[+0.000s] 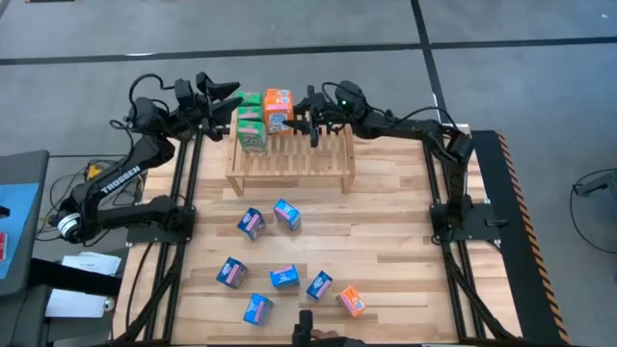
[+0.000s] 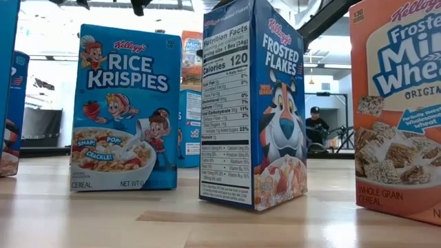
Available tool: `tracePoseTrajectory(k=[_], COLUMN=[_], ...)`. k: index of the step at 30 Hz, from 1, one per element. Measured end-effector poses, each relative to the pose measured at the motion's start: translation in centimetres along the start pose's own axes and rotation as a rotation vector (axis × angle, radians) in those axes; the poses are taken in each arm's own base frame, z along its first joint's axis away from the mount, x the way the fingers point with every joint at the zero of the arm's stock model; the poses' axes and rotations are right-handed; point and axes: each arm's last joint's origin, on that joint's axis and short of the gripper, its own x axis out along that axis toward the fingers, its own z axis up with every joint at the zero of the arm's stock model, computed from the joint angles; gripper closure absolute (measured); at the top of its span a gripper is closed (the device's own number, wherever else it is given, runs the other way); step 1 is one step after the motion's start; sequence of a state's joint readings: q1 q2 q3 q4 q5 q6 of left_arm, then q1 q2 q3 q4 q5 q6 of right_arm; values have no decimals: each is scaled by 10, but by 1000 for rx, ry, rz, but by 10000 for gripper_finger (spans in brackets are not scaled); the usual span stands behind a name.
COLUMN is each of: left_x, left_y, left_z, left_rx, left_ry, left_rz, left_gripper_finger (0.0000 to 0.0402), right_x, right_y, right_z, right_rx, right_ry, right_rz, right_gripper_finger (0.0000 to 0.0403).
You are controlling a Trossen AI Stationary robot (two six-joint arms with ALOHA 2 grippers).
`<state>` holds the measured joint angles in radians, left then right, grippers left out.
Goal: Stack cereal on shelf
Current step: Put the right orange cereal box on the shelf aligned with the other orange cereal box
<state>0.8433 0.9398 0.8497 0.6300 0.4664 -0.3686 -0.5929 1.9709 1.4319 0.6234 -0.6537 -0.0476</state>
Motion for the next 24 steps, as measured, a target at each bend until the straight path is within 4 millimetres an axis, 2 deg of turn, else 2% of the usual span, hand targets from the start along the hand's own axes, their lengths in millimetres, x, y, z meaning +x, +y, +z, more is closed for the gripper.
tracePoseTrajectory(k=[17, 22, 24], left_x=[0, 0, 0], left_y=[1, 1, 1], left_z=[0, 0, 0], left_rx=[9, 9, 9], left_ry=[2, 2, 2], left_rz=[4, 5, 5], left_gripper_finger=[173, 173, 173], right_x=[-1, 2, 4], right_y=[-1, -4, -5], right_z=[-8, -28, -26], right_rx=[-70, -27, -57], right_ry=[74, 109, 83], right_rz=[-5, -20, -25], right_gripper_finger=[225, 225, 225])
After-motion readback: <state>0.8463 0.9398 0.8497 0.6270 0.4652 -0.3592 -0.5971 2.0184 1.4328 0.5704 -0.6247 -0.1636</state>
